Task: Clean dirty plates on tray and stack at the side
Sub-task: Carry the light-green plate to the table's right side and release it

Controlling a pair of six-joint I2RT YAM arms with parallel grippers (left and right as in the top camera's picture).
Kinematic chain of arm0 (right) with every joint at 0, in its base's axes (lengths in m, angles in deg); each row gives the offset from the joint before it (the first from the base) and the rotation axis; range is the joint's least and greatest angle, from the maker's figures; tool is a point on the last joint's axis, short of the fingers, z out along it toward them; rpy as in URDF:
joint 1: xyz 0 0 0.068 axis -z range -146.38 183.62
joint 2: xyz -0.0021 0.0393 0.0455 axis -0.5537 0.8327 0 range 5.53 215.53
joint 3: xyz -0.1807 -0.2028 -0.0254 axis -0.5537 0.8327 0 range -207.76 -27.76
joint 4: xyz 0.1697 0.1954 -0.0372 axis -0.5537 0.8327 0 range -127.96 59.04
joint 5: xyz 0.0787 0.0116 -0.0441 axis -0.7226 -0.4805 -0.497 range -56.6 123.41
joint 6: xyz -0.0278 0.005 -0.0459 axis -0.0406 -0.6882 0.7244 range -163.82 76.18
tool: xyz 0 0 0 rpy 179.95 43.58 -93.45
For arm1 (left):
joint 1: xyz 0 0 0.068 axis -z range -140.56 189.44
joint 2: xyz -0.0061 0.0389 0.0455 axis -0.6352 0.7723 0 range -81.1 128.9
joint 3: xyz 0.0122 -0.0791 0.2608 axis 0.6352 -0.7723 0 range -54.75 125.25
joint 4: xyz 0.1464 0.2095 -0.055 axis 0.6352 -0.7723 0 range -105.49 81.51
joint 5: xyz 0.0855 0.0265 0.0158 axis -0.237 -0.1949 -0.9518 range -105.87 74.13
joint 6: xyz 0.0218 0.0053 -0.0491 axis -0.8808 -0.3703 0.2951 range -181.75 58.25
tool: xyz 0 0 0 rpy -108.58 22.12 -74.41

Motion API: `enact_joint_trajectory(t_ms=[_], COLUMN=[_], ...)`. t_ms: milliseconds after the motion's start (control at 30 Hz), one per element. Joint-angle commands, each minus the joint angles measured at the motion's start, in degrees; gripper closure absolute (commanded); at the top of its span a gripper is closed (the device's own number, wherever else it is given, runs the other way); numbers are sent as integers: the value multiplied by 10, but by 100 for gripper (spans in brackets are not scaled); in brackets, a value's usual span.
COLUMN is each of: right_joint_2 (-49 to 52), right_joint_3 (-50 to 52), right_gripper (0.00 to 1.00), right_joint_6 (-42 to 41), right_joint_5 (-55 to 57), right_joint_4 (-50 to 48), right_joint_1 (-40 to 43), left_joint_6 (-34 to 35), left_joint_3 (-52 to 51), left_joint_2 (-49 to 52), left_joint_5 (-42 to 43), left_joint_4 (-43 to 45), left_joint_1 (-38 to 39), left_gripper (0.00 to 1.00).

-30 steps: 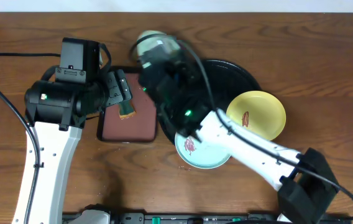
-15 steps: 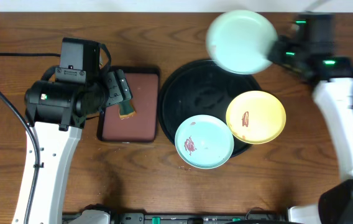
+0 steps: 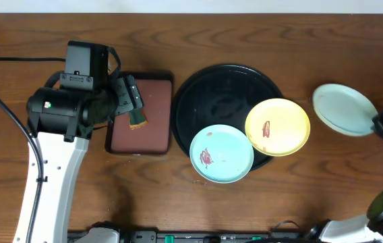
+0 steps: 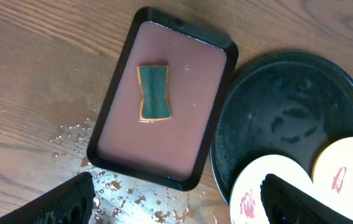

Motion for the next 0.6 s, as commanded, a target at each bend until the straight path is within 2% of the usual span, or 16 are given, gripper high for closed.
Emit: enact_joint_trajectory(t_ms=[0, 133, 233, 300, 367, 433, 567], right_joint_2=[3, 3, 3, 2, -11, -37, -122], right_joint_3=[63, 127, 143, 143, 142, 142, 142], right_gripper=[99, 99, 97, 59, 41, 37, 39], right_joint_6=[3, 0, 3, -2, -18, -26, -15], right_joint_5=[7, 6, 8, 7, 5, -10, -84], right_joint_4=[-67, -159, -179, -179, -172, -171, -178], right_joint_1=[40, 66, 67, 67, 66, 63, 40], left_joint_6=[-4, -4, -4, -4, -4, -4, -4], left_joint_3=[5, 5, 5, 5, 5, 5, 5], left_joint_2=[-2, -2, -2, -2, -2, -2, -2], left_joint_5=[0, 0, 0, 0, 0, -1, 0], left_joint_4=[-2, -2, -2, -2, -2, -2, -2], left_joint_1=[-2, -2, -2, -2, -2, -2, -2], left_gripper=[13, 14, 14, 14, 14, 14, 14])
